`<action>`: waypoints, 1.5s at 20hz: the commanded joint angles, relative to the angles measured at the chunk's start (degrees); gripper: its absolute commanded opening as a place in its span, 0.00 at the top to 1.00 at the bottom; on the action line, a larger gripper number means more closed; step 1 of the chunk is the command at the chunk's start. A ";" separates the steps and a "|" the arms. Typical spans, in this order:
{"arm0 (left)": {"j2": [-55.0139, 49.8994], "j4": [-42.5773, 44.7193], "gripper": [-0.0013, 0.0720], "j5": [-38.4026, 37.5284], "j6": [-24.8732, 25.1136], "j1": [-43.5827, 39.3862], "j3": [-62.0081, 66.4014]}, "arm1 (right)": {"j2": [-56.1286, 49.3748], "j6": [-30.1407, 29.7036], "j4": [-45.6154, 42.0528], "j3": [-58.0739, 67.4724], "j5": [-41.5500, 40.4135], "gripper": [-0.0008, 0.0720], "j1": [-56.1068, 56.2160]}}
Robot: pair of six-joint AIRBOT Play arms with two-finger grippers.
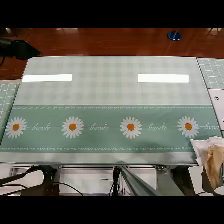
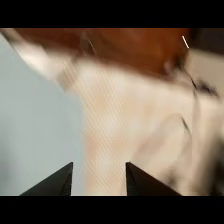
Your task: Fold the shirts.
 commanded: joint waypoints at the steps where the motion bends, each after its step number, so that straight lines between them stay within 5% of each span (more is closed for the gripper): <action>1: -0.92 -0.39 0.88 0.02 0.00 -0.11 -0.02 | -0.37 2.38 41.09 7.52 -38.56 0.45 4.81; 2: -1.31 -0.39 0.76 0.15 0.04 -0.11 -0.02 | -2.34 0.72 60.50 10.62 -53.79 0.45 8.41; 3: -1.79 -0.39 0.56 0.87 0.02 -0.11 -0.02 | -6.62 -7.02 81.42 15.76 -61.31 0.45 14.58; 5: -2.99 -1.44 0.25 3.56 0.00 -0.17 -0.02 | -18.91 -30.23 98.38 31.71 -41.72 0.45 27.10; 9: -5.01 1.75 0.27 5.40 -3.02 -5.05 -0.02 | -39.89 -16.81 81.64 50.16 -7.13 0.56 53.51; 12: -4.94 17.99 0.27 5.44 -16.13 -14.08 0.02 | -42.05 -11.78 56.76 50.01 2.25 0.56 66.38; 14: -5.40 25.18 0.27 5.95 -20.04 -20.04 0.02 | -41.51 -9.66 43.36 50.01 3.52 0.55 70.75; 20: -10.21 25.40 0.27 6.32 -20.26 -30.36 0.02 | -41.40 -9.05 48.30 47.12 11.85 0.55 71.69; 23: -12.02 25.38 0.27 6.16 -25.22 -31.06 0.02 | -41.38 -7.15 48.59 46.45 12.59 0.56 72.65; 30: -12.87 25.38 0.27 6.40 -25.59 -31.06 0.02 | -41.40 -7.23 52.70 46.47 13.44 0.56 73.05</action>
